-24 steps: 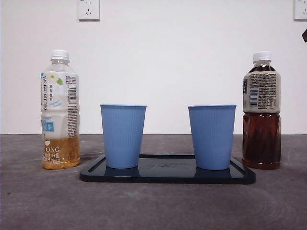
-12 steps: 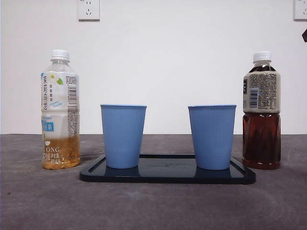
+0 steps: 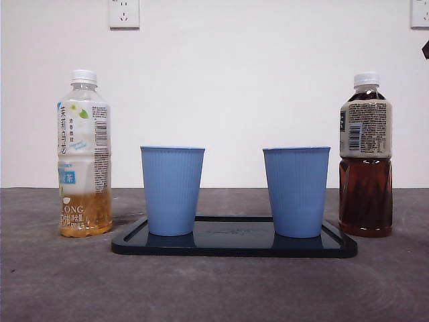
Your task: Pour the drink into the cup
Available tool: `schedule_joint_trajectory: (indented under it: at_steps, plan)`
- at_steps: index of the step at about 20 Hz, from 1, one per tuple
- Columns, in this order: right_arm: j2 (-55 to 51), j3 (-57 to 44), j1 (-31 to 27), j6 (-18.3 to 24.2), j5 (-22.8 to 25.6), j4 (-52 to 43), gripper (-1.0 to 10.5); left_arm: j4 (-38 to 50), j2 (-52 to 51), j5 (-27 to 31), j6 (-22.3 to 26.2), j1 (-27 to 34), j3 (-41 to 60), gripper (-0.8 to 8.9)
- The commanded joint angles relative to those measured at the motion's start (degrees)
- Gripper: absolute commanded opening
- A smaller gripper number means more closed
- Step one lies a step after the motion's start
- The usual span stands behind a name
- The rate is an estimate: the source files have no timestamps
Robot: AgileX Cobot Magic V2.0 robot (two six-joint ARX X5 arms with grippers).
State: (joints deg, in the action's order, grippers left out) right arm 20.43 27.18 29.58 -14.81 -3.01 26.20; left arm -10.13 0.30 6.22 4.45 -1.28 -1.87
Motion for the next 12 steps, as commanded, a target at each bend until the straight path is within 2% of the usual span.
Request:
schedule_joint_trajectory:
  at_steps: [1,12]
  plan:
    - [0.02,0.92,0.39,0.28,0.04,-0.68,0.1,-0.39,-0.13,-0.09,-6.69,0.09,1.18,0.06]
    - [0.02,0.92,0.39,0.28,0.07,-0.68,0.1,-0.39,-0.13,-0.09,-6.69,0.09,1.18,0.06]
